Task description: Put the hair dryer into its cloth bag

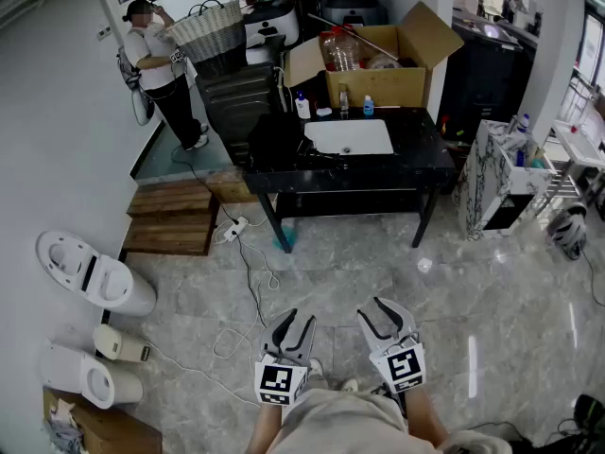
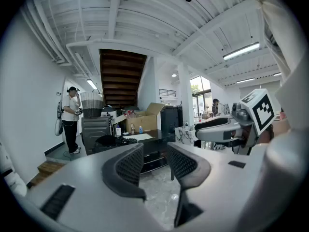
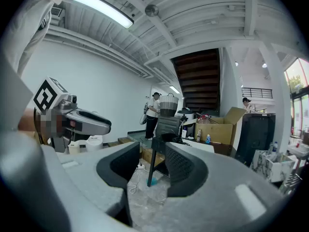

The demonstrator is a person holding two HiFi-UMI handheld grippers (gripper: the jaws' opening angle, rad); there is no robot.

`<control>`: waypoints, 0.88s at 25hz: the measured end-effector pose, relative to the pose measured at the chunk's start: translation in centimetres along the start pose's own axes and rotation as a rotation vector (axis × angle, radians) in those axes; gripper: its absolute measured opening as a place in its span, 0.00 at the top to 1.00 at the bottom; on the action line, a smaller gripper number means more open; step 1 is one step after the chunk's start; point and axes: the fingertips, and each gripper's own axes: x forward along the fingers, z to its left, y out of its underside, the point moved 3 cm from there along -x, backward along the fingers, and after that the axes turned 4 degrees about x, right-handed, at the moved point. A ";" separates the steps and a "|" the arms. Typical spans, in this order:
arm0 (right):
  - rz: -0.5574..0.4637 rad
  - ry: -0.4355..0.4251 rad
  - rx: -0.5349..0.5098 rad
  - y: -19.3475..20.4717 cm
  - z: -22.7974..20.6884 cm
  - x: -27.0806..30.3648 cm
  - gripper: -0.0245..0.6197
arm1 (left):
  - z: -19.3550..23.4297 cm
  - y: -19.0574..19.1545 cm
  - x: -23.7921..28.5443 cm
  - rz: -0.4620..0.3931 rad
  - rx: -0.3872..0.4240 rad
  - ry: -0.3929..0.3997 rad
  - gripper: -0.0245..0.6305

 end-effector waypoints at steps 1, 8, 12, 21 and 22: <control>-0.002 0.001 0.017 -0.2 0.1 0.1 0.70 | 0.1 -0.3 0.1 -0.011 0.007 -0.004 0.73; -0.031 -0.002 0.073 -0.9 0.1 1.2 0.70 | 0.9 -0.8 1.3 -0.036 0.035 -0.015 0.73; -0.006 -0.003 0.069 -0.6 -0.2 3.0 0.70 | 2.1 -0.4 2.7 -0.027 0.039 -0.004 0.74; 0.028 0.026 0.066 -0.9 -1.2 8.9 0.70 | 7.3 -0.9 6.3 -0.039 0.053 0.030 0.74; 0.033 0.032 0.073 -1.0 -1.2 9.7 0.70 | 8.0 -1.2 6.7 -0.044 0.054 0.033 0.74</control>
